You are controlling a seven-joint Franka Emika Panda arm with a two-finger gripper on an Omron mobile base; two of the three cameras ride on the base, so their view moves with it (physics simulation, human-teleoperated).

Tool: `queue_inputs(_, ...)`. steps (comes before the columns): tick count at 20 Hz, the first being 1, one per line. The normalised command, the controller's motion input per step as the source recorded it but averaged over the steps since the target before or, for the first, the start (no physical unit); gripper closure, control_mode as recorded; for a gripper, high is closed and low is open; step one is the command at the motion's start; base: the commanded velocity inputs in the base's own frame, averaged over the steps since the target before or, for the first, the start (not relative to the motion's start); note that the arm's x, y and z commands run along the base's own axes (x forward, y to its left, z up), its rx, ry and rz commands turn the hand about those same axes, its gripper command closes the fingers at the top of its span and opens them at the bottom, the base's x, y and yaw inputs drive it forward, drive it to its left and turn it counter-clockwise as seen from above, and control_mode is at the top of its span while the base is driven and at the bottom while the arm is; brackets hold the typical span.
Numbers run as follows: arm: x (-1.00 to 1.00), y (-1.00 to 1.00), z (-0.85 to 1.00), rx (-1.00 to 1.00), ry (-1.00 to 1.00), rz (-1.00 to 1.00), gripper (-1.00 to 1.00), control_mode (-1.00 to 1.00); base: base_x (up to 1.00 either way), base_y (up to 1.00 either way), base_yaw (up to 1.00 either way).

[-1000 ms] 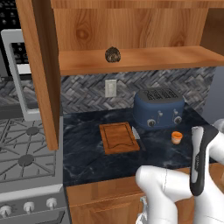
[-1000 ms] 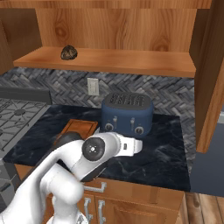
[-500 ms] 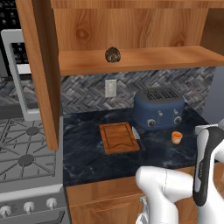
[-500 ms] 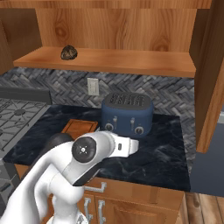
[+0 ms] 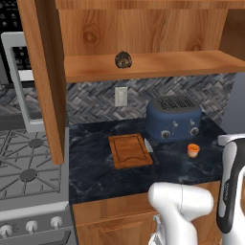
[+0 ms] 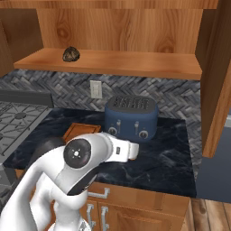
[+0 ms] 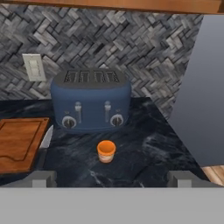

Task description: Pick the bread, place it on the cutting board, pick the jam, place it on the counter, and close the cabinet.

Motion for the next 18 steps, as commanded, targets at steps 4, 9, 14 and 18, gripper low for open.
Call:
queue_inputs(4, -0.29, 0.17, 0.24, 0.0, 0.0, 0.0, -1.0, -1.0, 0.0, 0.0, 0.0)
queue_inputs(9, -0.34, 0.23, 0.23, 0.0, 0.0, 0.0, -1.0, -1.0, 0.0, 0.0, 0.0)
queue_inputs(14, -0.3, 0.29, 0.2, 0.0, 0.0, 0.0, -1.0, -1.0, 0.0, 0.0, 0.0)
queue_inputs(18, -0.3, 0.26, 0.2, 0.0, 0.0, 0.0, -1.0, -1.0, 0.0, 0.0, 0.0)
